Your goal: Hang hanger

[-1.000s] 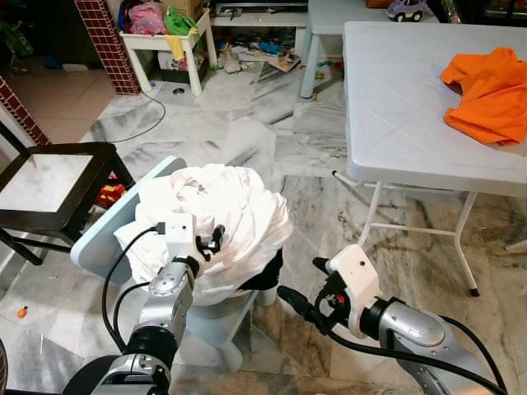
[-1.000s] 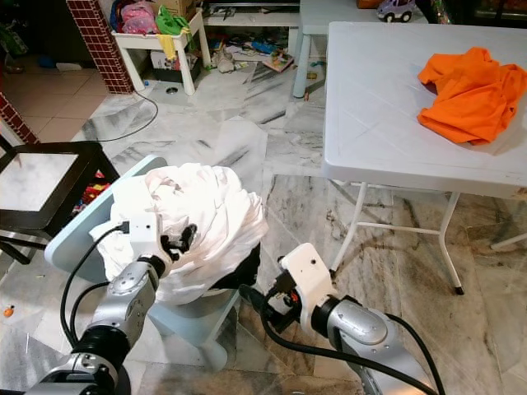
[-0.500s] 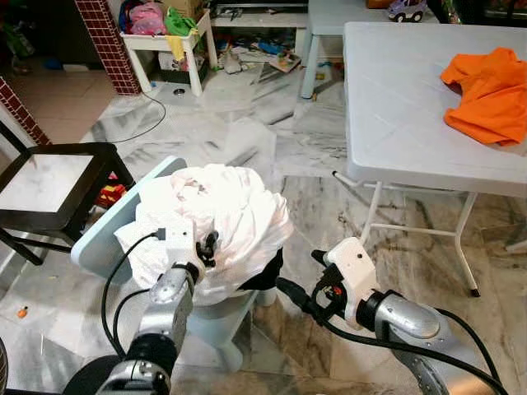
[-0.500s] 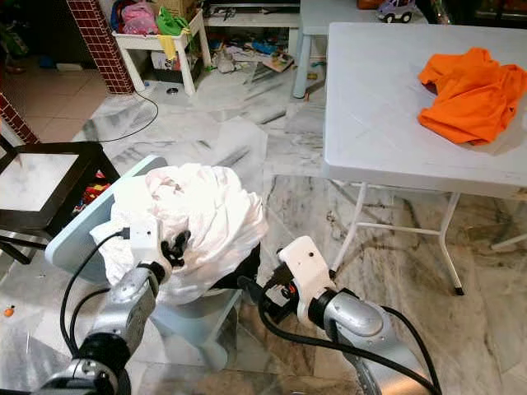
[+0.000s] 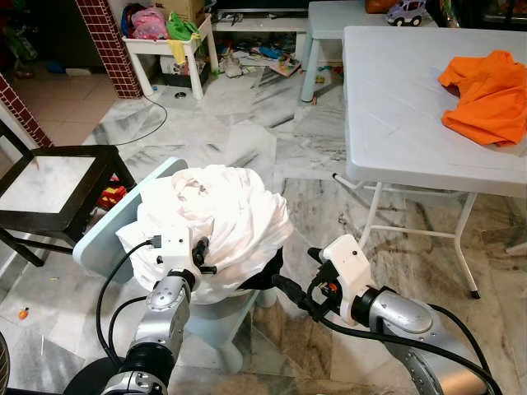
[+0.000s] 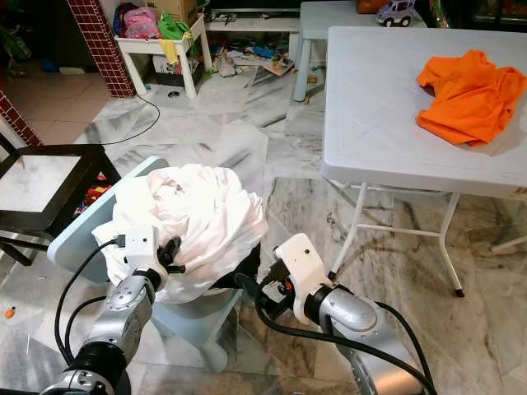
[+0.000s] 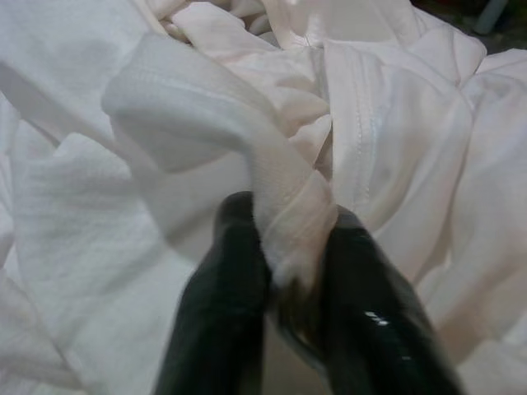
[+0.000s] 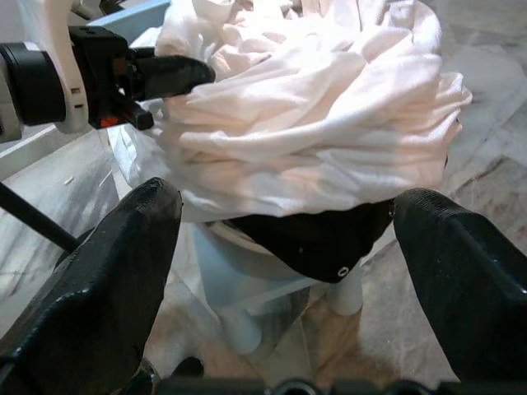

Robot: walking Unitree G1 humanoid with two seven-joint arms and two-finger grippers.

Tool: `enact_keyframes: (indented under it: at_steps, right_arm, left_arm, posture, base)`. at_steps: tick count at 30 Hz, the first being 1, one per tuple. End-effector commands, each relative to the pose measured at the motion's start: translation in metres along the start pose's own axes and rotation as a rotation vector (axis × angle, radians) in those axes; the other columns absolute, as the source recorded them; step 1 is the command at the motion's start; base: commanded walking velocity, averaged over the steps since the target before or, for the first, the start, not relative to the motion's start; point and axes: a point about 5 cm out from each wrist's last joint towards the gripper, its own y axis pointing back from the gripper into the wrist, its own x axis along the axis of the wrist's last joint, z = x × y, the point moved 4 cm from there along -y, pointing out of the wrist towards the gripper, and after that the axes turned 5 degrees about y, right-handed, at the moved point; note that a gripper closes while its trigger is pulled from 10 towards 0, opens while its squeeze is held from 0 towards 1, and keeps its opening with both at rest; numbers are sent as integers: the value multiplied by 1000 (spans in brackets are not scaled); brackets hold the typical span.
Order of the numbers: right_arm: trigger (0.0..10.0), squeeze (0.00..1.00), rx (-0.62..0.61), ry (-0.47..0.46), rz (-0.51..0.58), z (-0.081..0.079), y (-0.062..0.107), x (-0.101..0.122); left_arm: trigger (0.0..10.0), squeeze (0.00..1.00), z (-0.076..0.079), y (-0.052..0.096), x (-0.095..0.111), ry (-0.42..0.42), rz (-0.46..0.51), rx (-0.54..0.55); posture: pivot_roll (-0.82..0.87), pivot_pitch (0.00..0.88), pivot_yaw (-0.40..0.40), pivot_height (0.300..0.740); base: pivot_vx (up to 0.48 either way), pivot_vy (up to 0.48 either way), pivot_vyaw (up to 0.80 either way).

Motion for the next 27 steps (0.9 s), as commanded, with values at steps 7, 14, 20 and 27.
enact_keyframes:
  at_steps: [7,14,20,27]
  right_arm:
    - [10000,0,6,11,14,0,-5,3]
    - [10000,0,1,8,22,1,-9,3]
    - [10000,0,-22,-17,35,5,-14,3]
    - [10000,0,-93,-68,71,17,-22,7]
  left_arm:
    - [0,0,-2,6,3,11,22,6]
    - [0,0,4,21,9,34,69,-37]
    - [0,0,7,37,28,-16,152,-52]
    - [0,0,32,61,56,-152,273,-220]
  posture:
    - [-168,64,52,740]
    - [-151,55,53,740]
    - [-124,42,56,740]
    - [-81,22,57,740]
  base:
    - [0,0,0]
    - [0,0,0]
    - [0,0,0]
    - [0,0,0]
